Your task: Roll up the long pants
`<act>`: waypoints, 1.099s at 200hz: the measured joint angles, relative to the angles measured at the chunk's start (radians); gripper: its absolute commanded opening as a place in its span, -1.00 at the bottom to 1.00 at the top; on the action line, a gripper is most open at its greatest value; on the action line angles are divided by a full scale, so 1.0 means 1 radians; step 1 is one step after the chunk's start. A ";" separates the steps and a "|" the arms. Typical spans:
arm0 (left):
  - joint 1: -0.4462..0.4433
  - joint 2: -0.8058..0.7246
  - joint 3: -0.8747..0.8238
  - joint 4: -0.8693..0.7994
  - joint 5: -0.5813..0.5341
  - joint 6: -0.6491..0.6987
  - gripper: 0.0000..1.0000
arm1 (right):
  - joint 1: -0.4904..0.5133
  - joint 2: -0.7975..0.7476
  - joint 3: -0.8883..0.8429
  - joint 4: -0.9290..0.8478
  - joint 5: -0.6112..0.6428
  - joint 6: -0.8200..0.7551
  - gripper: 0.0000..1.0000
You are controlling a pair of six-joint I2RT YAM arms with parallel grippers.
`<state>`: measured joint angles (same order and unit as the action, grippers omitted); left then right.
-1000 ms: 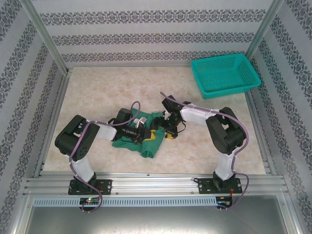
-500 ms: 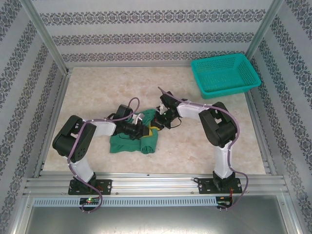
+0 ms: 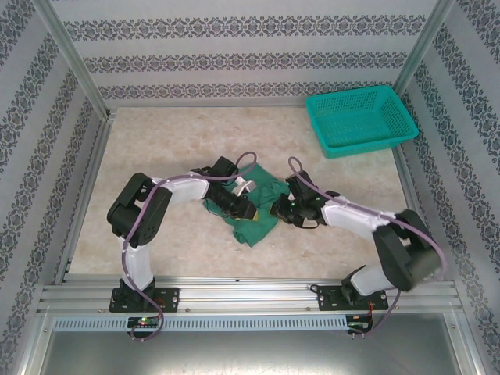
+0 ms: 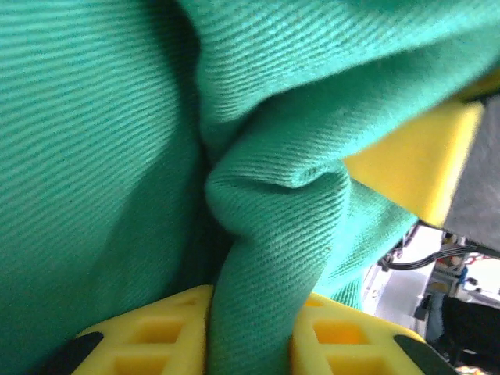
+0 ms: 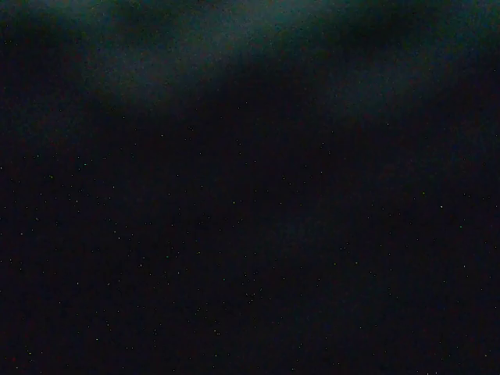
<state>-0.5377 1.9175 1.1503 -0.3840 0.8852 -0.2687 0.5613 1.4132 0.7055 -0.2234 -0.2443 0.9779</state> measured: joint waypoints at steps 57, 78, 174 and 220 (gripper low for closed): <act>-0.251 -0.391 -0.040 -0.015 -0.726 0.180 0.00 | 0.080 0.002 0.009 -0.110 0.132 0.095 -1.00; -0.428 -0.477 -0.098 0.022 -0.946 0.240 0.02 | 0.097 0.040 0.042 -0.108 0.136 0.117 -1.00; -0.765 -0.148 -0.156 0.070 -1.463 0.277 0.46 | 0.105 0.040 0.020 -0.049 0.125 0.166 -1.00; -0.768 -0.052 -0.115 0.083 -1.621 0.315 0.72 | 0.104 0.021 -0.008 -0.014 0.118 0.180 -1.00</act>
<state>-1.3056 1.8656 1.0351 -0.3012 -0.7361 0.0467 0.6655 1.4345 0.6971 -0.2379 -0.1261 1.1576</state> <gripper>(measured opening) 0.822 0.169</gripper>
